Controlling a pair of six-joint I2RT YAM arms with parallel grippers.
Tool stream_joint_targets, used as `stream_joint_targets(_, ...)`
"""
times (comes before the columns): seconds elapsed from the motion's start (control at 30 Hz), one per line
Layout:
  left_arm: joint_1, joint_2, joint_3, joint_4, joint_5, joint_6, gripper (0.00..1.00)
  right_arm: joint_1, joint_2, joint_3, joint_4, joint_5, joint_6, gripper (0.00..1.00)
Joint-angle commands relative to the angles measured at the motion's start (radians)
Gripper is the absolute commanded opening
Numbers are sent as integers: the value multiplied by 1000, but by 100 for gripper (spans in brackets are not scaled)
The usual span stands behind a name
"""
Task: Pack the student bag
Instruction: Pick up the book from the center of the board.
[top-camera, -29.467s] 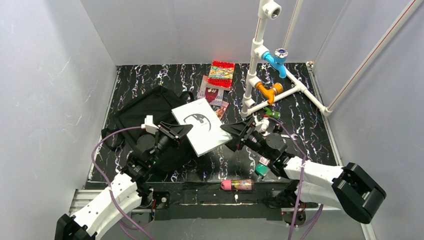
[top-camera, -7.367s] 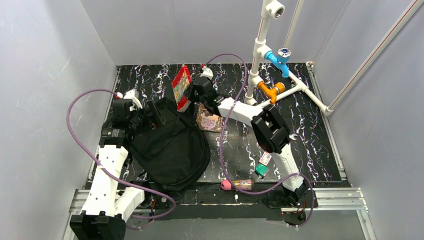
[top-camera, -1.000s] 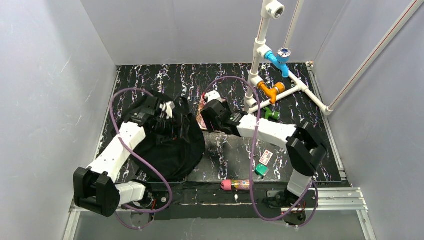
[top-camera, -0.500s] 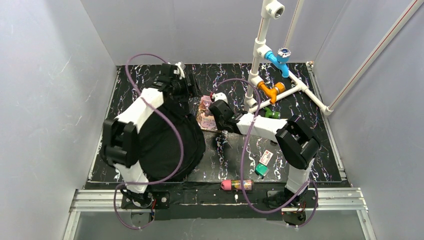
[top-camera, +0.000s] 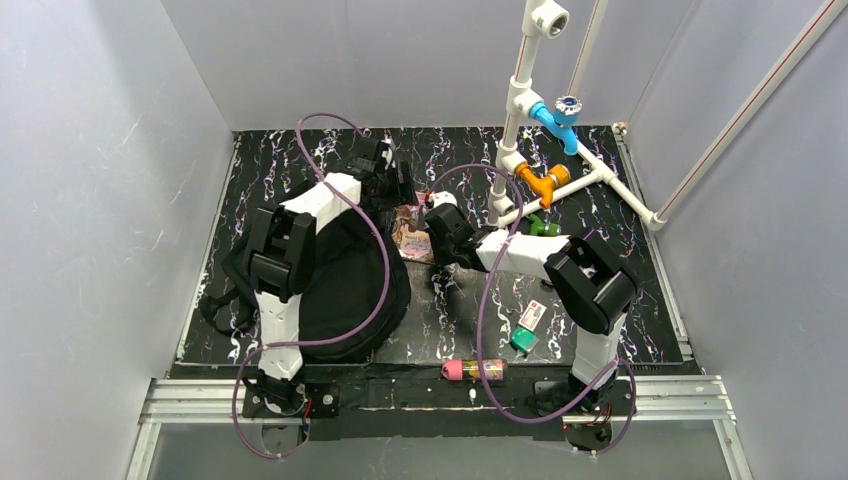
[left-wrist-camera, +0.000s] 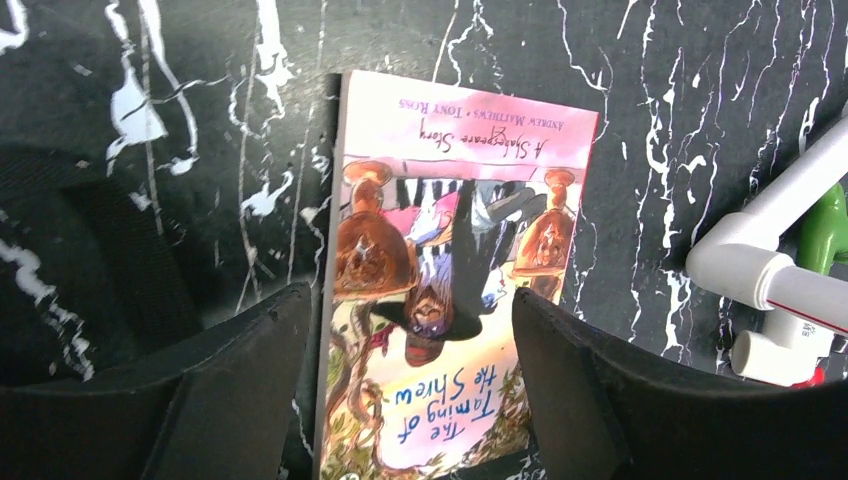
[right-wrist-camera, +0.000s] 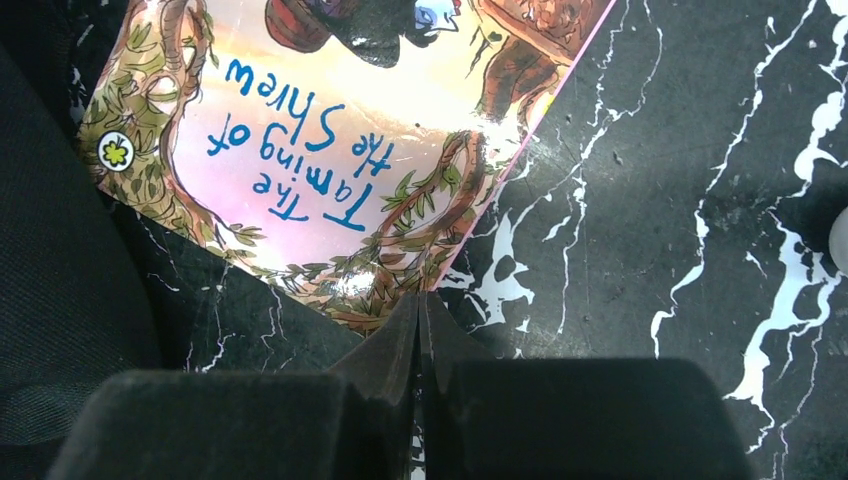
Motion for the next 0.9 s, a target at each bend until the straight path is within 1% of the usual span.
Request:
stream_joint_targets(0.0,-1,67,41,0,27,-29,70,-7,27,-15,32,-31,11,8)
stream_joint_targets(0.1,-1,103,66,-11,79,-57,67,-8,33,-17,33,-37,11,8)
stream_joint_targets(0.3,-9,80,58,-19,34,-55,69,-15,36,-19,32,-50,11,7)
stream_joint_targets(0.33,-10,76,51,-7,41,-51,69,-16,37,-19,33,-54,11,6)
stream_joint_targets(0.37,-10,74,47,3,64,-51,67,-16,39,-19,33,-58,9,6)
stream_joint_targets(0.4,-9,78,49,8,91,-62,62,-18,43,-18,31,-61,9,6)
stream_joint_targets(0.5,-8,90,67,3,215,-118,41,-18,51,-15,29,-65,9,5)
stream_joint_targets(0.6,-8,48,27,81,267,-175,31,-19,57,-9,27,-69,4,5)
stream_joint_targets(0.7,-6,-7,-23,169,286,-208,26,-23,61,-10,31,-67,3,4)
stream_joint_targets(0.73,-6,-12,-20,171,289,-210,24,-25,61,-9,32,-68,3,4)
stream_joint_targets(0.8,-6,-3,4,147,296,-206,18,-27,62,-6,30,-70,3,4)
stream_joint_targets(0.87,-4,21,48,86,293,-183,4,-27,58,-2,27,-71,3,4)
